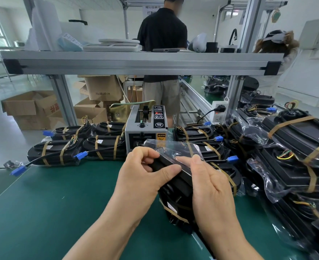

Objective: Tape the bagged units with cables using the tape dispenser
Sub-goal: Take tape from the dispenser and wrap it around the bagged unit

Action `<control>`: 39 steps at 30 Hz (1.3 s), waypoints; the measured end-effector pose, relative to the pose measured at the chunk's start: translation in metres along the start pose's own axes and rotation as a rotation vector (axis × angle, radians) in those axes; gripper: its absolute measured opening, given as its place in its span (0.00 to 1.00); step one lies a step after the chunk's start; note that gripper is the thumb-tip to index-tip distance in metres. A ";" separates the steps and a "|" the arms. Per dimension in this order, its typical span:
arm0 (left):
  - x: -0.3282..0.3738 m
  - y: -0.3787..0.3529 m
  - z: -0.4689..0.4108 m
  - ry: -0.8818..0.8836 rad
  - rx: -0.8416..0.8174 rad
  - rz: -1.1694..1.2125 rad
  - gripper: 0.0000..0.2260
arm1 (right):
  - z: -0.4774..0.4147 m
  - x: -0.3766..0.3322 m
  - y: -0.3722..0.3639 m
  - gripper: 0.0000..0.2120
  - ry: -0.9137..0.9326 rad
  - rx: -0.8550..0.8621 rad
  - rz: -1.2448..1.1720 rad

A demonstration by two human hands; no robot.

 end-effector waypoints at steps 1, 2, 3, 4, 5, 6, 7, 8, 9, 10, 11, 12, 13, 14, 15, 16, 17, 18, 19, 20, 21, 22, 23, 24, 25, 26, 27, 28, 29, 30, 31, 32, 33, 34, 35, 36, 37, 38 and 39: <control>-0.001 0.000 -0.002 0.002 -0.007 0.030 0.15 | 0.000 0.001 0.000 0.22 -0.012 -0.001 -0.013; -0.002 0.002 -0.004 -0.003 -0.003 0.065 0.12 | 0.001 0.003 0.001 0.22 -0.028 -0.001 -0.021; -0.003 0.004 -0.007 -0.005 0.008 0.101 0.11 | 0.001 0.004 0.002 0.21 -0.040 0.001 -0.024; -0.005 0.007 -0.010 -0.001 0.021 0.126 0.10 | 0.002 0.005 0.003 0.21 -0.049 0.005 -0.029; -0.007 0.009 -0.013 0.013 0.028 0.147 0.11 | 0.002 0.006 0.004 0.20 -0.056 0.000 -0.035; -0.010 0.011 -0.016 0.028 0.023 0.165 0.10 | 0.003 0.007 0.004 0.20 -0.061 -0.011 -0.040; -0.012 0.011 -0.017 0.044 0.012 0.185 0.09 | 0.003 0.008 0.004 0.20 -0.063 -0.020 -0.041; -0.014 0.010 -0.016 0.047 -0.005 0.199 0.08 | 0.004 0.008 0.004 0.21 -0.061 -0.027 -0.047; -0.015 0.008 -0.015 0.041 -0.015 0.215 0.07 | 0.005 0.009 0.005 0.21 -0.060 -0.031 -0.060; -0.017 0.008 -0.013 0.029 -0.014 0.230 0.05 | 0.005 0.012 0.007 0.21 -0.063 -0.023 -0.073; -0.019 0.008 -0.011 0.024 -0.008 0.242 0.06 | 0.005 0.014 0.010 0.21 -0.068 -0.012 -0.083; -0.023 0.009 -0.010 0.018 -0.006 0.235 0.11 | 0.005 0.018 0.013 0.22 -0.079 -0.001 -0.104; -0.026 0.010 -0.009 0.013 -0.020 0.204 0.17 | 0.004 0.025 0.017 0.23 -0.095 0.020 -0.144; -0.030 0.009 -0.009 0.002 -0.064 0.139 0.21 | 0.003 0.031 0.021 0.23 -0.116 0.052 -0.206; -0.032 0.005 -0.008 -0.005 -0.142 0.059 0.25 | 0.003 0.040 0.024 0.22 -0.148 0.096 -0.272; -0.033 0.000 -0.007 -0.018 -0.242 -0.010 0.27 | 0.003 0.048 0.026 0.21 -0.183 0.142 -0.348; -0.035 -0.006 -0.006 -0.026 -0.328 -0.045 0.29 | 0.003 0.056 0.027 0.19 -0.208 0.193 -0.455; -0.035 -0.010 -0.006 -0.027 -0.384 -0.047 0.30 | 0.004 0.063 0.025 0.17 -0.228 0.228 -0.586; -0.035 -0.010 -0.008 -0.022 -0.409 -0.024 0.29 | 0.004 0.068 0.022 0.16 -0.240 0.234 -0.682; -0.035 -0.007 -0.010 -0.025 -0.409 -0.006 0.28 | 0.004 0.069 0.016 0.16 -0.245 0.197 -0.736; -0.034 -0.003 -0.013 -0.034 -0.402 0.003 0.27 | 0.002 0.067 0.012 0.18 -0.234 0.126 -0.728; -0.032 0.001 -0.016 -0.049 -0.396 -0.003 0.26 | -0.001 0.066 0.010 0.19 -0.214 0.059 -0.677; -0.030 0.005 -0.018 -0.065 -0.391 -0.028 0.26 | -0.003 0.064 0.013 0.19 -0.171 0.008 -0.607; -0.028 0.011 -0.020 -0.080 -0.375 -0.086 0.26 | -0.006 0.062 0.019 0.16 -0.132 -0.011 -0.535; -0.025 0.017 -0.021 -0.095 -0.351 -0.169 0.26 | -0.008 0.062 0.029 0.14 -0.098 0.000 -0.471; -0.022 0.021 -0.023 -0.115 -0.332 -0.271 0.27 | -0.010 0.059 0.039 0.14 -0.061 0.020 -0.393; -0.019 0.023 -0.024 -0.137 -0.328 -0.382 0.27 | -0.012 0.052 0.046 0.16 -0.014 0.007 -0.287; -0.018 0.023 -0.024 -0.159 -0.333 -0.487 0.28 | -0.015 0.045 0.047 0.20 0.029 -0.057 -0.162; -0.019 0.022 -0.024 -0.173 -0.343 -0.566 0.29 | -0.017 0.040 0.043 0.24 0.044 -0.147 -0.056; -0.019 0.021 -0.024 -0.184 -0.351 -0.615 0.31 | -0.019 0.039 0.037 0.26 0.029 -0.232 0.023; -0.020 0.019 -0.023 -0.192 -0.357 -0.646 0.32 | -0.020 0.041 0.031 0.26 -0.002 -0.294 0.068; -0.020 0.017 -0.023 -0.200 -0.362 -0.672 0.33 | -0.021 0.045 0.028 0.25 -0.033 -0.323 0.082; -0.019 0.015 -0.023 -0.209 -0.367 -0.700 0.34 | -0.021 0.048 0.027 0.23 -0.060 -0.328 0.073; -0.018 0.012 -0.023 -0.222 -0.377 -0.724 0.36 | -0.021 0.051 0.027 0.21 -0.073 -0.321 0.056; -0.016 0.010 -0.024 -0.240 -0.389 -0.738 0.36 | -0.019 0.053 0.027 0.19 -0.085 -0.314 0.039; -0.014 0.008 -0.025 -0.258 -0.404 -0.746 0.36 | -0.018 0.055 0.027 0.18 -0.095 -0.310 0.020; -0.013 0.006 -0.026 -0.271 -0.422 -0.750 0.36 | -0.016 0.057 0.027 0.18 -0.108 -0.310 -0.001; -0.013 0.004 -0.027 -0.280 -0.439 -0.754 0.36 | -0.016 0.060 0.027 0.18 -0.121 -0.306 -0.009; -0.013 0.002 -0.028 -0.286 -0.454 -0.757 0.36 | -0.015 0.061 0.027 0.18 -0.137 -0.292 -0.010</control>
Point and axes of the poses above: each hand's wrist, its own z-axis away from the middle knuckle, its own y-axis out of the back of the hand, x = y × z, the point moved 7 cm from there along -z, towards the middle knuckle, and after that the axes turned 8 degrees about -x, right-handed, at the moved point
